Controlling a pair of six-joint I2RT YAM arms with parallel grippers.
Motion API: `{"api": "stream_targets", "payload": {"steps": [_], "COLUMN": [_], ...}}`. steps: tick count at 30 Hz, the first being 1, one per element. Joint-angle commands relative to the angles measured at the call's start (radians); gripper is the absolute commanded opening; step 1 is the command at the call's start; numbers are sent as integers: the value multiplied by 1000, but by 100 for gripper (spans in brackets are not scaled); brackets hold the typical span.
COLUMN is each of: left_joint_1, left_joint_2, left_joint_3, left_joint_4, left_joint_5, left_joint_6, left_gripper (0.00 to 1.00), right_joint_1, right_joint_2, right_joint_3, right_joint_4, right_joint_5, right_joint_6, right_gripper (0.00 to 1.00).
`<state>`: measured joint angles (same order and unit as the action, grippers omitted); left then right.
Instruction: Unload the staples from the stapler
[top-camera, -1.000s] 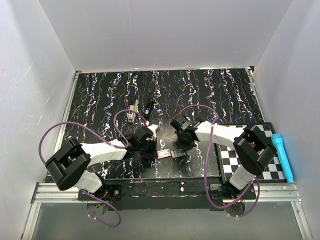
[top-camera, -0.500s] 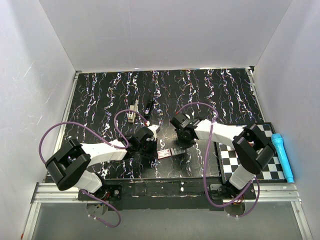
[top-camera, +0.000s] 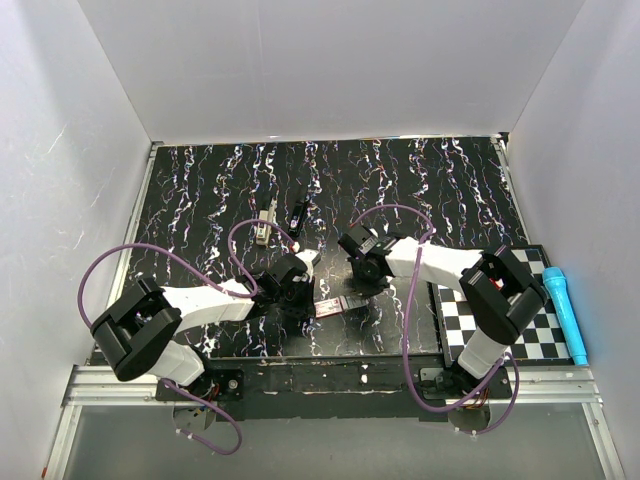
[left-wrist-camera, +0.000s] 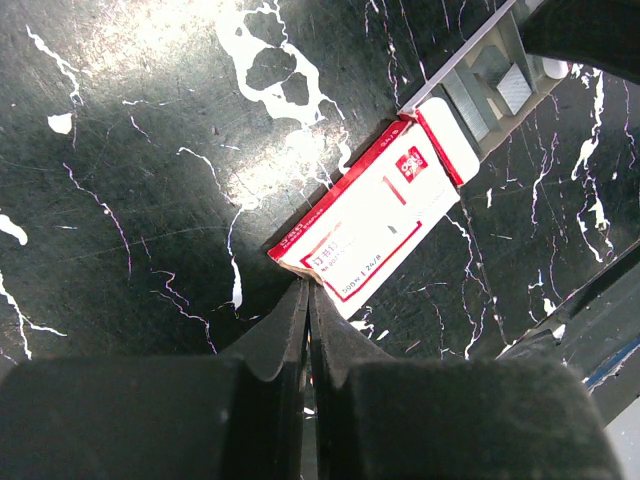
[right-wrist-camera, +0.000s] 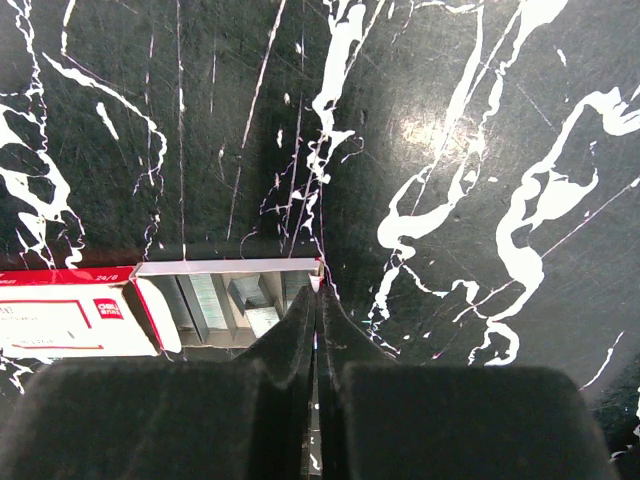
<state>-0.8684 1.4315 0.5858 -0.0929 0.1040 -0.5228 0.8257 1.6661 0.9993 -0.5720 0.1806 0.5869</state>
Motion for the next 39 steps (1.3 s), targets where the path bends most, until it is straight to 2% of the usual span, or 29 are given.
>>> {"api": "stream_targets", "payload": {"steps": [1,39], "left_joint_1": [-18,-26], "left_joint_2": [35,30], "left_joint_3": [-29,-29], "left_joint_4": [-77,-77], "left_joint_5": [-4,-15], "left_joint_6": [20,23], "left_gripper": [0,0], "right_joint_1": [0,82], "right_joint_2": [17,-45], "right_joint_3": [36,-22], "right_joint_4": [17,9], "right_joint_5": [-4,-26], "right_joint_6": [1,-7], "right_gripper": [1,1]}}
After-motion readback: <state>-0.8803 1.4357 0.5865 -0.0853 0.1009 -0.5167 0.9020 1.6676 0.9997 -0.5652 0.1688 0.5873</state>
